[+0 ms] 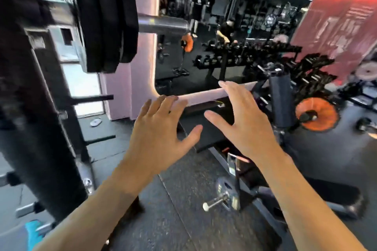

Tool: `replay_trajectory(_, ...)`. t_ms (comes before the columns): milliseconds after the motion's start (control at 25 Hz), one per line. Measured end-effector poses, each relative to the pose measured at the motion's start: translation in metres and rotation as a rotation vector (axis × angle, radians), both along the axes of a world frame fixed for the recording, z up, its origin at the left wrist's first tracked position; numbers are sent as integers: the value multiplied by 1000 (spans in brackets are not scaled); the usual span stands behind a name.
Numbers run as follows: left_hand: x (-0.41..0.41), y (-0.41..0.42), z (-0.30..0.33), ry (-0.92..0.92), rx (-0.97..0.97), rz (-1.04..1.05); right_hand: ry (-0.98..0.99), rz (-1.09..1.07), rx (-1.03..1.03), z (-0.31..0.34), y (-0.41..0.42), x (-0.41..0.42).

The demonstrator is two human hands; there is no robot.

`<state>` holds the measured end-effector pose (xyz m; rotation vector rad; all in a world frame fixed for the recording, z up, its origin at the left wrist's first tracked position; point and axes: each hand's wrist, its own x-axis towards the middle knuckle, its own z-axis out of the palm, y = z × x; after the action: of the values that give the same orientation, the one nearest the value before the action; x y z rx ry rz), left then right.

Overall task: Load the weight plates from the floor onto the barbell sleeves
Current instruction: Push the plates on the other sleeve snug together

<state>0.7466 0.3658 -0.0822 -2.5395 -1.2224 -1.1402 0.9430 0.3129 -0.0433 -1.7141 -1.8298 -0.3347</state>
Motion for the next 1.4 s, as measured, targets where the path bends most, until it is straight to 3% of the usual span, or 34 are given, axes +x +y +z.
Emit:
replay_trajectory(400, 17, 65, 72, -49, 216, 472, 26, 582, 181, 54, 171, 3)
replay_trajectory(640, 26, 81, 115, -133, 387, 868, 40, 926, 151, 117, 244, 9)
replay_trajectory(840, -1, 93, 140, -237, 331, 1097, -51, 1049, 182, 160, 286, -11)
replay_trajectory(1120, -42, 93, 161, -385, 0, 831, -158, 1217, -130, 208, 327, -81)
replay_trajectory(1280, -51, 89, 159, -430, -7, 812, -185, 1334, -315, 235, 351, -117)
replay_trajectory(1400, -48, 86, 158, -432, 45, 837, -209, 1418, -339, 247, 364, -130)
